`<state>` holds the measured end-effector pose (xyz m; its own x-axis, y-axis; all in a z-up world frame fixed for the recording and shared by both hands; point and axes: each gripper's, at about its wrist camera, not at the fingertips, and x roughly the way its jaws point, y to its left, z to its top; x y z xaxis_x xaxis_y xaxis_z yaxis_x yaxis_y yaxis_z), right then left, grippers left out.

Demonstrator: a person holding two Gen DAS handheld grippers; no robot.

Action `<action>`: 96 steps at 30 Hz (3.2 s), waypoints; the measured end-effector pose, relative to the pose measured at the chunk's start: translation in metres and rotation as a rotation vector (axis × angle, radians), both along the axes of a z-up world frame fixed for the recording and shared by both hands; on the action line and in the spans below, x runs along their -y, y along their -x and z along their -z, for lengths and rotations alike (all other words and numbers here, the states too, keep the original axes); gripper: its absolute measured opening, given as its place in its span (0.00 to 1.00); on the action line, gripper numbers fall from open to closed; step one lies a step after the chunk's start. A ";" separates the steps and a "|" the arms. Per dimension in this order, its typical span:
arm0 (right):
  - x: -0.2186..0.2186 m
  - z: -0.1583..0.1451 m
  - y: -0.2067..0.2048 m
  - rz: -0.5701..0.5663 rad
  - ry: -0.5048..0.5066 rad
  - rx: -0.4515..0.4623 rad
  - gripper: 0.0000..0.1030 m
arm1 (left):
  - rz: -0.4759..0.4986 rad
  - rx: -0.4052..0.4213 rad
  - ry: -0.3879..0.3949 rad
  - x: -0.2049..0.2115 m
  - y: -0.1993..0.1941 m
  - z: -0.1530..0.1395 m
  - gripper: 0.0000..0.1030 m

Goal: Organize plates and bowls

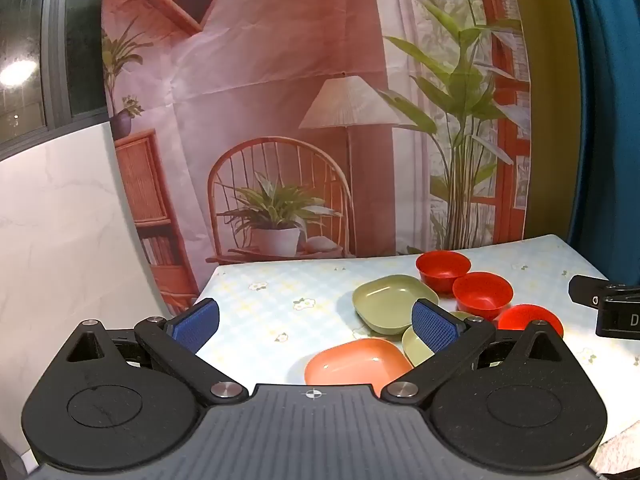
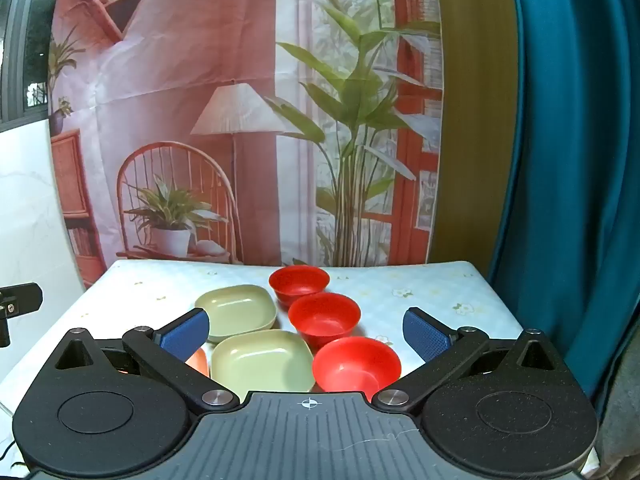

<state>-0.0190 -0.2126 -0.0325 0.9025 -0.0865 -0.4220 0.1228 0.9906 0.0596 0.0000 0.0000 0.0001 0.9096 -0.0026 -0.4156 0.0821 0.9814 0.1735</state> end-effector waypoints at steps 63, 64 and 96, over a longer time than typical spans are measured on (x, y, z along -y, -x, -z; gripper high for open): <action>0.000 0.004 -0.001 0.000 0.002 -0.006 1.00 | -0.001 -0.021 0.000 -0.001 -0.002 0.003 1.00; 0.000 0.004 -0.001 0.000 0.002 -0.006 1.00 | -0.001 -0.021 0.000 -0.001 -0.002 0.003 1.00; 0.001 -0.001 -0.003 -0.005 -0.009 -0.001 1.00 | -0.015 -0.024 0.003 -0.005 0.000 0.006 1.00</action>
<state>-0.0159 -0.2138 -0.0315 0.9025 -0.0784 -0.4235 0.1181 0.9906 0.0683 0.0005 0.0052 -0.0059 0.8995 0.0094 -0.4369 0.0717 0.9830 0.1689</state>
